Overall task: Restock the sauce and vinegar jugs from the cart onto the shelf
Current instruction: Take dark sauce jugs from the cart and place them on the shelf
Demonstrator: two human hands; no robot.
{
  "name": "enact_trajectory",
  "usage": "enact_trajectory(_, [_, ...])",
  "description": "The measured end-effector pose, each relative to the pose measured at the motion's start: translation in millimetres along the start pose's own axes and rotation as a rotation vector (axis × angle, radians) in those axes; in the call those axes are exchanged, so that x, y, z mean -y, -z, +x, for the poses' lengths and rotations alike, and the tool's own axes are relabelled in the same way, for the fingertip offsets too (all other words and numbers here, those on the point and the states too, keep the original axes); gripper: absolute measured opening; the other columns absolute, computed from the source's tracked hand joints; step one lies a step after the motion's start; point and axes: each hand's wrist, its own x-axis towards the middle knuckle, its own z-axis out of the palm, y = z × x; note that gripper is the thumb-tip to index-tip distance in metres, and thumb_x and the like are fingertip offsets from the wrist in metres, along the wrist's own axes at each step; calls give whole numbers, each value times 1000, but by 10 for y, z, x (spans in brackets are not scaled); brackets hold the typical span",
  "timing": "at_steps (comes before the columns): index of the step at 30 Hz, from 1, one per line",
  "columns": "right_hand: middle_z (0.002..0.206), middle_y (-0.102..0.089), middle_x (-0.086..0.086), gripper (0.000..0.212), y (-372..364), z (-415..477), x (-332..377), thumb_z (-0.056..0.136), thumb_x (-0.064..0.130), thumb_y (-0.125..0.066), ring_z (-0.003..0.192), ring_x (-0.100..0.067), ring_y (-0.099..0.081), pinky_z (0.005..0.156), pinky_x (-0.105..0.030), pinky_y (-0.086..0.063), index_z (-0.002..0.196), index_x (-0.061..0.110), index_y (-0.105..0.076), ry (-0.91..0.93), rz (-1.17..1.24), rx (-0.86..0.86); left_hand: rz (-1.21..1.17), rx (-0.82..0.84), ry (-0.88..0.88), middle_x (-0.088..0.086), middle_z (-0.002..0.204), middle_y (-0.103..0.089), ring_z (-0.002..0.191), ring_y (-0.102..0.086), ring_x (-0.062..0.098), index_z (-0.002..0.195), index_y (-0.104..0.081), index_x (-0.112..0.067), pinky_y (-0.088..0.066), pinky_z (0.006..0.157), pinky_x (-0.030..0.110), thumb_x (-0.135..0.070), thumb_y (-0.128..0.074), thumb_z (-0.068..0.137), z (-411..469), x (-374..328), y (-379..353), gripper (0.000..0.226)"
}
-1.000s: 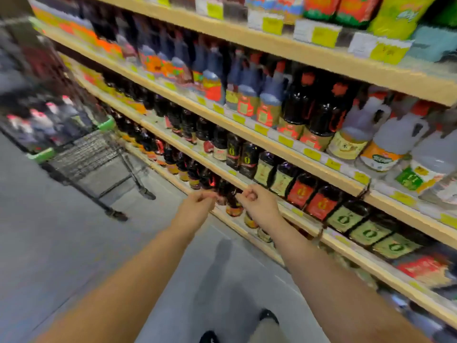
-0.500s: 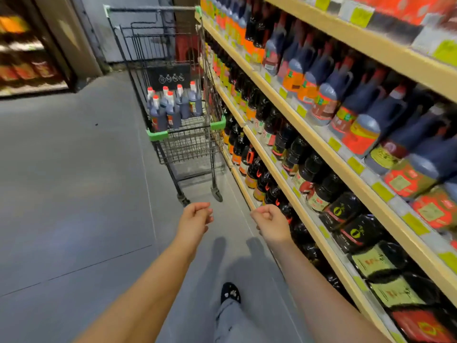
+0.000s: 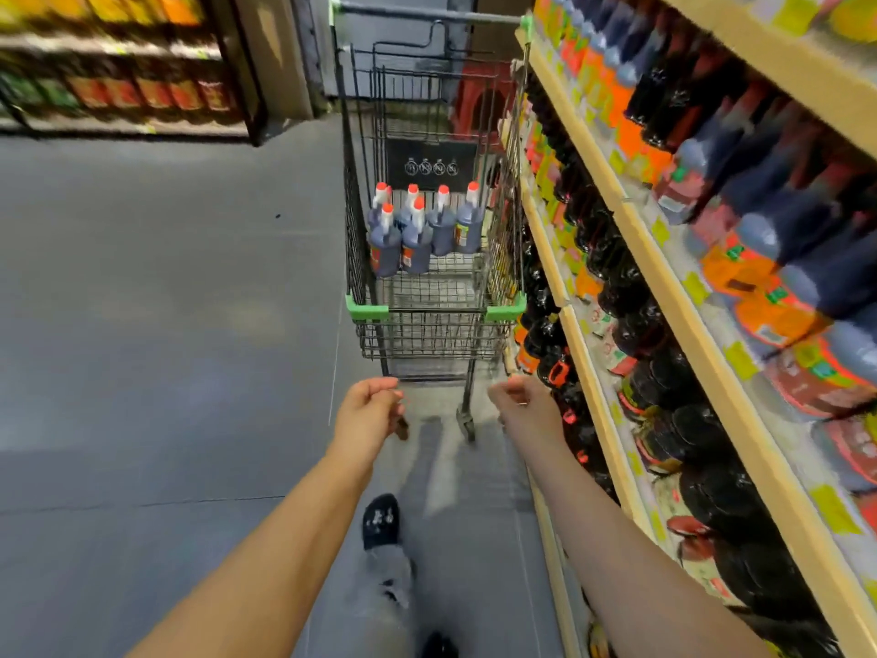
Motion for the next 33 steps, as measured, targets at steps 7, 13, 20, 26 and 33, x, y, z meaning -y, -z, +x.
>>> enact_trajectory(7, [80,-61,7,11,-456,1259,297,84,39,-63,71,-10,-60,62,-26,-46,82,30,-57,-40,-9,-6,42,-22,34,-1,81,-63,70,-57,9,90,-60,-21,-46,66,23,-7,-49,89,1287,-515,-160,17])
enact_trajectory(13, [89,-64,0,9,-763,2186,662,86,32,-64,78,-15,-59,70,-29,-48,87,24,-59,-82,38,26,110,13,31,-2,77,-61,68,-56,10,95,-58,-18,-46,65,23,-8,-48,91,2290,-1059,-245,14])
enact_trajectory(20, [85,-63,-6,10,-926,3375,867,87,29,-63,70,-18,-56,63,-31,-47,91,21,-58,-159,24,61,199,88,81,2,85,-62,78,-58,15,101,-60,-18,-43,65,23,-11,-47,91,3244,-1334,-512,17])
enact_trajectory(26, [82,-64,0,13,-1246,4487,803,86,33,-62,72,-15,-59,69,-32,-48,98,27,-59,-183,-72,179,205,-33,247,5,77,-55,66,-51,16,114,-54,-10,-39,56,23,-7,-43,95,4234,-1391,-822,22])
enact_trajectory(33, [83,-54,9,53,-1694,5354,487,89,31,-61,85,-15,-55,85,-35,-44,137,24,-41,-347,-125,408,396,12,327,2,72,-51,64,-50,19,100,-48,-20,-40,59,26,-11,-52,87,5318,-1284,-1001,17])
